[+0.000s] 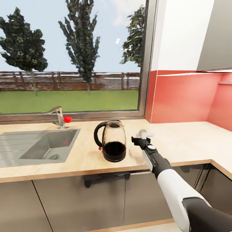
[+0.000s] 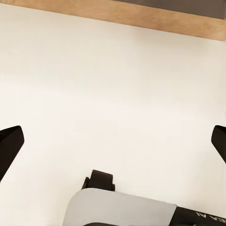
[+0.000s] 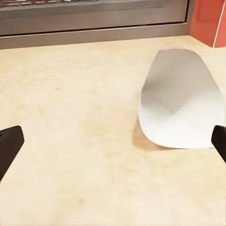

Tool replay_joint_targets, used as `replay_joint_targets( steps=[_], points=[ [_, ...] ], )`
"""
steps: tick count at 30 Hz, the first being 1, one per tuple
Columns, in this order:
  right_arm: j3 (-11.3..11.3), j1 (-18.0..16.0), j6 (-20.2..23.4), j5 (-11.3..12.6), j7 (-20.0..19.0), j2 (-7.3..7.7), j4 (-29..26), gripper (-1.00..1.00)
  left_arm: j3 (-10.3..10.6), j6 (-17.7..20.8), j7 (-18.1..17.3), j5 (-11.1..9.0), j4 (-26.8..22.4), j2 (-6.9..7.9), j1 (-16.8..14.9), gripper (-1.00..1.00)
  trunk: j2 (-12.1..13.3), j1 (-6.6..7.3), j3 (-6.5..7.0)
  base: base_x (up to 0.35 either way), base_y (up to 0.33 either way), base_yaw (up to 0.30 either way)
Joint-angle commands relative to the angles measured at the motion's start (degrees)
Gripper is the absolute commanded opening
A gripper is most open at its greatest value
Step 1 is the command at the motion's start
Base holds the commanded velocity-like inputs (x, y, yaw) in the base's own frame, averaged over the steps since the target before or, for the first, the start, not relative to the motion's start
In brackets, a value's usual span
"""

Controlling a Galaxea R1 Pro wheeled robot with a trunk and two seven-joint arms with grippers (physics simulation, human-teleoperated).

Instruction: Set up a coffee station on the kitchen countertop: keep the coffee maker on the countertop, move the bottle of coffee from the kitchen shelf to the counter next to the coffee maker, place a paper coffee filter on top of the coffee maker, put the saucer next to the coffee maker with the coffee cup on the saucer, and place the electric kettle next to the coffee maker.

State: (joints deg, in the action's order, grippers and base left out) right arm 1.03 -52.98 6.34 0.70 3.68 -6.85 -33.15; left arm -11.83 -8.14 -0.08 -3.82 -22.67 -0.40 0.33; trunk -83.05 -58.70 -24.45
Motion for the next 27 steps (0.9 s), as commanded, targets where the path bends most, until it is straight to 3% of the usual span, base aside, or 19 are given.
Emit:
replay_joint_targets(
  steps=[1,21,27],
  points=[
    [0.1,0.0,0.3,0.1,0.3,-0.01,-0.1,1.00,0.0,0.0,0.0,-0.4,-0.1,-0.03,0.0,1.00,0.0,-0.02,-0.05,0.209,0.059,0.000],
    [0.1,0.0,0.2,0.0,0.3,0.08,0.0,1.00,0.0,-0.1,0.0,-0.4,-0.1,-0.03,0.0,1.00,0.0,-0.02,-0.05,0.116,0.007,0.000],
    [0.0,0.0,-2.2,0.0,0.3,0.08,3.4,1.00,0.0,-0.1,0.0,-0.4,-0.1,-0.03,0.0,1.00,0.0,-0.02,-0.05,0.067,0.000,0.000]
  ],
)
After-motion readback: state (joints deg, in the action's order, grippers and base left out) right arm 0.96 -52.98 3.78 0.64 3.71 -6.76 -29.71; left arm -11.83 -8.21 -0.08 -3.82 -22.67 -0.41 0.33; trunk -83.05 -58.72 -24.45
